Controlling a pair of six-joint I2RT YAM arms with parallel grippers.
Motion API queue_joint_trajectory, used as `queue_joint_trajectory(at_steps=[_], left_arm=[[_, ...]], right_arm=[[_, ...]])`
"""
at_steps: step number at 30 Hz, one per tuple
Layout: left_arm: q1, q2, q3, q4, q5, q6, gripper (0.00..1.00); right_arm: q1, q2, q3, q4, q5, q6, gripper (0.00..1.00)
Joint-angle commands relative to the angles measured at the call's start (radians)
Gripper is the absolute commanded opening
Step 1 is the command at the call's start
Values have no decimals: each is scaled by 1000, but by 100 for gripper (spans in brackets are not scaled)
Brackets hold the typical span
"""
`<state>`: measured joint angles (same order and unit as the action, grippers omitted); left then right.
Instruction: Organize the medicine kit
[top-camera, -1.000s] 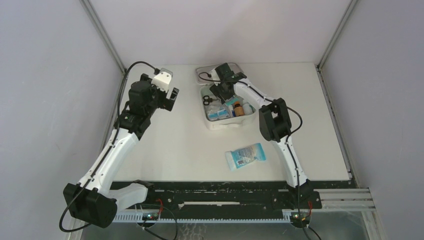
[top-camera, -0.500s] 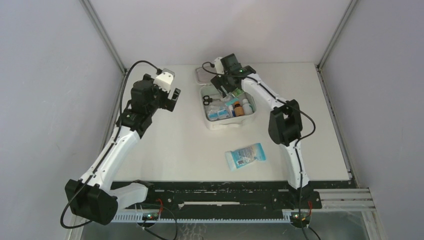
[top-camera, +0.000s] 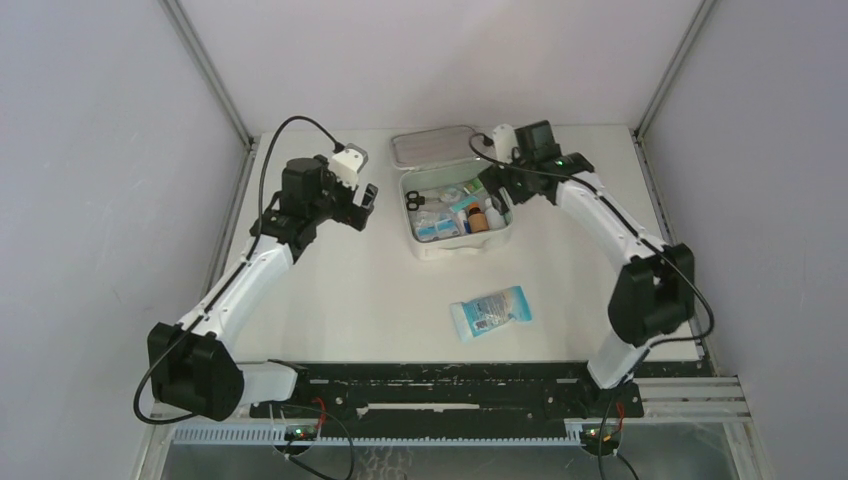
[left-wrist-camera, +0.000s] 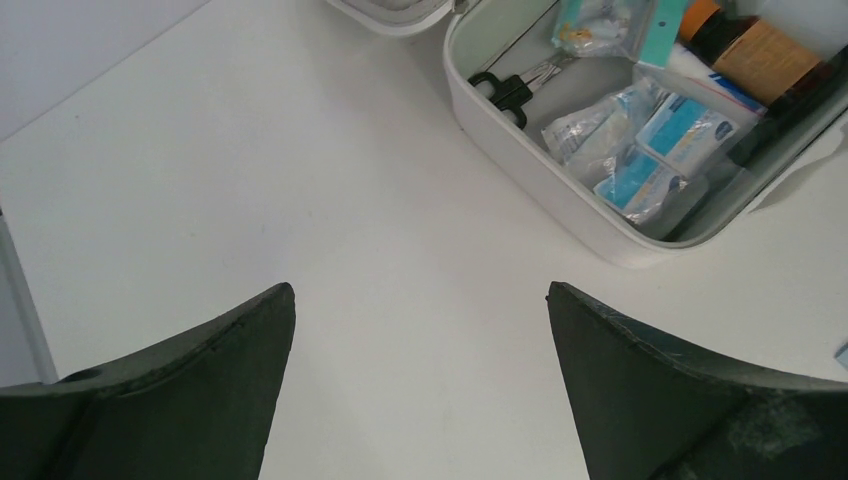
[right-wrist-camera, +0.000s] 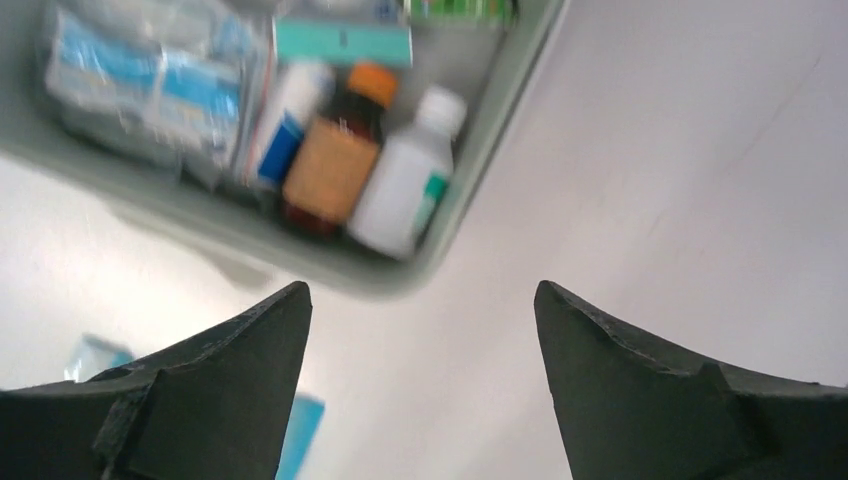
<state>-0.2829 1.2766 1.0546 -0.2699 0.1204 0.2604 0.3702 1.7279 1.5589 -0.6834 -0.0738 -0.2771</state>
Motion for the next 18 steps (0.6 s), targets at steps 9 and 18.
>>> queue_joint_trajectory(at_steps=[9,18], left_arm=[[6,-64,-63,91,62,26,100],[5,-123,-85,92,17,49,100]], right_arm=[[-26,-415,-473,-82,-157,-238,83],[31,-558,-683,-55,-122,-310,87]])
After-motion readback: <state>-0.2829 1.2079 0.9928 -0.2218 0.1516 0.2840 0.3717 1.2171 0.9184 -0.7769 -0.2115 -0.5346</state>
